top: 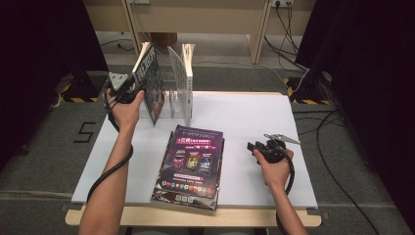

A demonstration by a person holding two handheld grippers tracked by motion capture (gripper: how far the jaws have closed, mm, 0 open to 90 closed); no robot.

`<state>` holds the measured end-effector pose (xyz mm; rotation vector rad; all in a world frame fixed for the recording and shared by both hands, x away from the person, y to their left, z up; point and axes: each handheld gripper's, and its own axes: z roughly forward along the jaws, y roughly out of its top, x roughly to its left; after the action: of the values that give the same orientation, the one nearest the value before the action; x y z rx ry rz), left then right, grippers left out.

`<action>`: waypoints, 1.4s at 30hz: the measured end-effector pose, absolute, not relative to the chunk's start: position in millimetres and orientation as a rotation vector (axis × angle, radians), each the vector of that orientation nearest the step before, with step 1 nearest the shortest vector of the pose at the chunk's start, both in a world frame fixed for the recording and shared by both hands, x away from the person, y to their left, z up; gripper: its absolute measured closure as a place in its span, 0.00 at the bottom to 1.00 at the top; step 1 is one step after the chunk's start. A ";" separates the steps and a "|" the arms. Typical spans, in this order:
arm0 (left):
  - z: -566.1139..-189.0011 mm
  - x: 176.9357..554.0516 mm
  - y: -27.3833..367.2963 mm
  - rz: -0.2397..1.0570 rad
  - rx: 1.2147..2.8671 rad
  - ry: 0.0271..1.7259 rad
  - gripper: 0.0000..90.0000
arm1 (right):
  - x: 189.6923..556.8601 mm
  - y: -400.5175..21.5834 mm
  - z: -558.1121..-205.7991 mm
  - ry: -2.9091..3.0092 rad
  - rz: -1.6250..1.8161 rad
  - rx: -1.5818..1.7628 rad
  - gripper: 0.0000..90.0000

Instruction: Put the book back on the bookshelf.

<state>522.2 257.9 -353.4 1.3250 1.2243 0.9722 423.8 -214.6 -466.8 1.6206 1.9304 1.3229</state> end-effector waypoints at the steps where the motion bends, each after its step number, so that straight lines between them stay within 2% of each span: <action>1: -353.3 521.4 257.6 0.973 1.330 1.222 0.57 | 423.4 -213.9 -466.6 1.931 1.322 1.628 0.64; 17: -356.0 500.8 260.3 0.975 1.323 1.216 0.45 | 422.4 -212.0 -465.1 1.933 1.326 1.610 0.64; 42: -383.1 445.8 267.9 0.820 1.392 1.242 0.51 | 420.2 -204.5 -454.0 1.950 1.328 1.600 0.65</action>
<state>445.8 267.9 -383.1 1.3917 1.2418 0.8200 420.2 -204.5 -454.0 1.6005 1.9500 1.3278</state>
